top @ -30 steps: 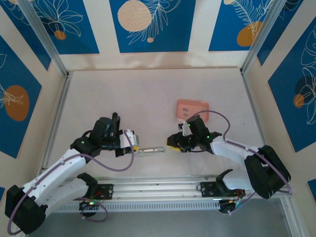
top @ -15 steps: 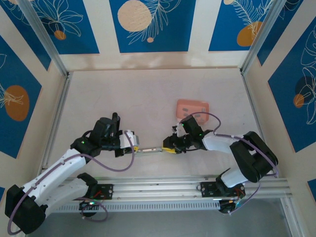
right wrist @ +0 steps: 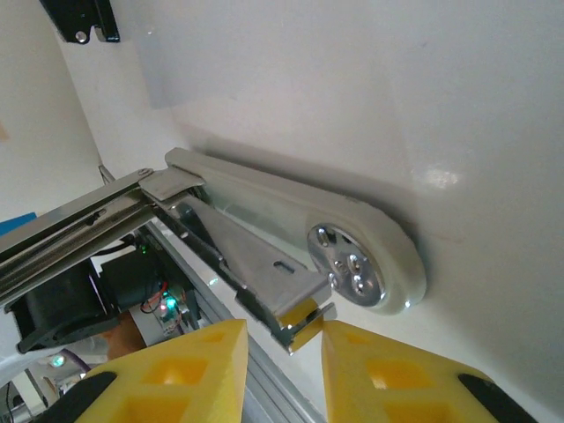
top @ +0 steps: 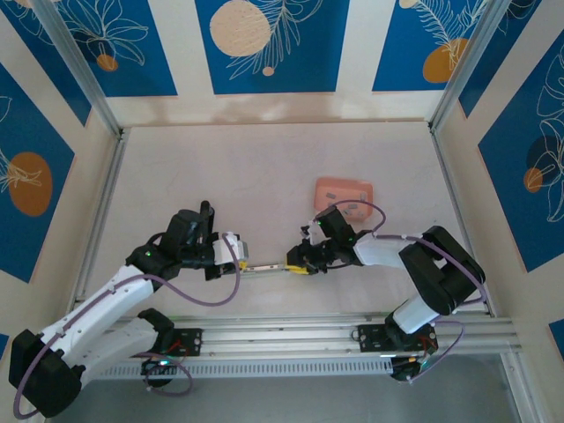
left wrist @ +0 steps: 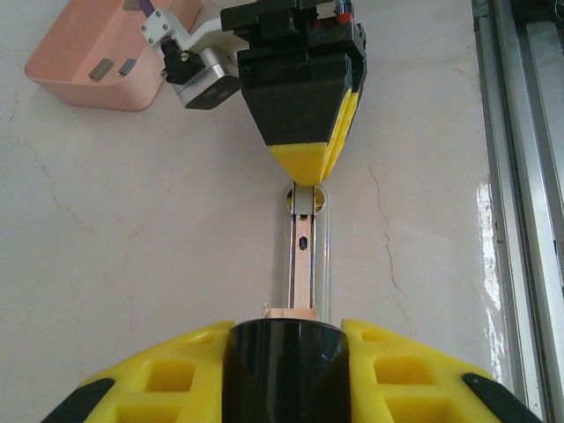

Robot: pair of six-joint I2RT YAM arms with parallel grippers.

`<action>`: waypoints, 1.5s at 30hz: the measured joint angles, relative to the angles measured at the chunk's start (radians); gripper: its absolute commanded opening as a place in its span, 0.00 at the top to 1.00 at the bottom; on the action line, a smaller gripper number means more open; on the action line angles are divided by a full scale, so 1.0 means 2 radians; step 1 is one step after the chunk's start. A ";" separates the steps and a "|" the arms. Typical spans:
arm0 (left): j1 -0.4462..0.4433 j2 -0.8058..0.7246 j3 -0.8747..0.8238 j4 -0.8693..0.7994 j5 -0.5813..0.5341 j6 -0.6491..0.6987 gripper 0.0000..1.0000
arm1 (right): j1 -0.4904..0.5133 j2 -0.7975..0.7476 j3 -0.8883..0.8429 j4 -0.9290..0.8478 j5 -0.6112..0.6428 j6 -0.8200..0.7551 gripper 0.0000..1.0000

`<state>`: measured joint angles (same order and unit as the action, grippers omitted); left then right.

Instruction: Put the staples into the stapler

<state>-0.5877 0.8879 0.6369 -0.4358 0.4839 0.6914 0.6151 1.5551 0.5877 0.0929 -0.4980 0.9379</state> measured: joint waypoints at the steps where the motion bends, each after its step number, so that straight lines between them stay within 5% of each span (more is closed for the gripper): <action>1: 0.000 0.000 0.000 0.000 0.000 0.000 0.80 | 0.000 0.002 0.001 0.001 0.000 0.000 0.72; 21: -0.017 0.039 0.020 -0.001 -0.021 0.000 0.80 | 0.000 0.040 0.008 0.029 -0.010 0.000 0.77; 35: -0.105 0.211 0.108 0.022 -0.075 -0.014 0.82 | -0.001 0.044 0.006 0.049 -0.023 0.000 0.77; 45: -0.122 0.296 0.149 0.032 -0.080 -0.029 0.83 | -0.011 0.043 -0.016 0.085 -0.030 -0.001 0.69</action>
<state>-0.8322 1.4803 0.9344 -0.3721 0.3233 0.6342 0.5930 1.6405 0.5564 0.2634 -0.5579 0.9367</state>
